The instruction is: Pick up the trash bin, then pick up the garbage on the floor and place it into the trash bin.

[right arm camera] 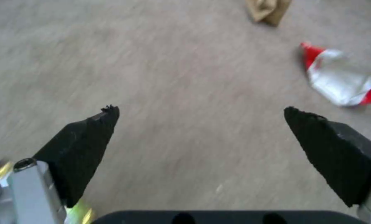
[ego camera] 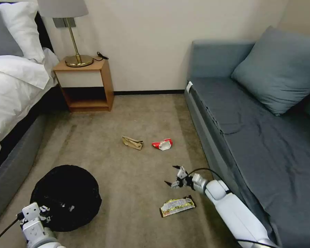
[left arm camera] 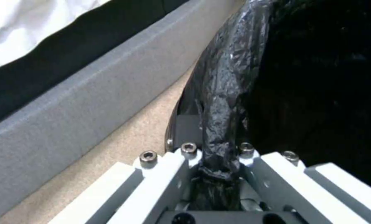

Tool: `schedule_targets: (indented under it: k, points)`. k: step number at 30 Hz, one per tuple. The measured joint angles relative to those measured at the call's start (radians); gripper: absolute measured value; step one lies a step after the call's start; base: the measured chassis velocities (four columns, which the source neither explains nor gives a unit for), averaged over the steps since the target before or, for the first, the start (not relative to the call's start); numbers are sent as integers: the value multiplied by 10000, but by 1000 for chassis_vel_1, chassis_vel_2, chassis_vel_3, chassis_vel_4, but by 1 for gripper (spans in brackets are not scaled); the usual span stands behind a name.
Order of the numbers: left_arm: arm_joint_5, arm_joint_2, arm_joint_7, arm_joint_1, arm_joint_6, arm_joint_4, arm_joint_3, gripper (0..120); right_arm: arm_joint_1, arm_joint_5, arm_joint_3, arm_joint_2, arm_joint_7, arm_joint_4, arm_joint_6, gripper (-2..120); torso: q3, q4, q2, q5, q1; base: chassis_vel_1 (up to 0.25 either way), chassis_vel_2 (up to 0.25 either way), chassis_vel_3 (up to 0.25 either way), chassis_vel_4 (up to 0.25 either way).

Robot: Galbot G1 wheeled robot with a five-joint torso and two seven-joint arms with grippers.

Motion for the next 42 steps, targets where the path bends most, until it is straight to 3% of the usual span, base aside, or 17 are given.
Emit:
schedule_targets:
  k: [21,30,42]
  points:
    - [103,152,29,-150,-63,112,35,1,-1720,-1487,282,-685,-58,1132,22,100,1,0,0,-3,0,0,0,0,0]
    - [158,198,41,-201,-107,191,151,1,-2011,-2424,668,-627,1,888,324,100,1,0,0,-1,0,0,0,0,0]
    - [233,158,40,-62,-238,193,180,1,-1589,-2452,816,-400,116,-104,701,100,0,-1,1,-3,0,0,0,0,0]
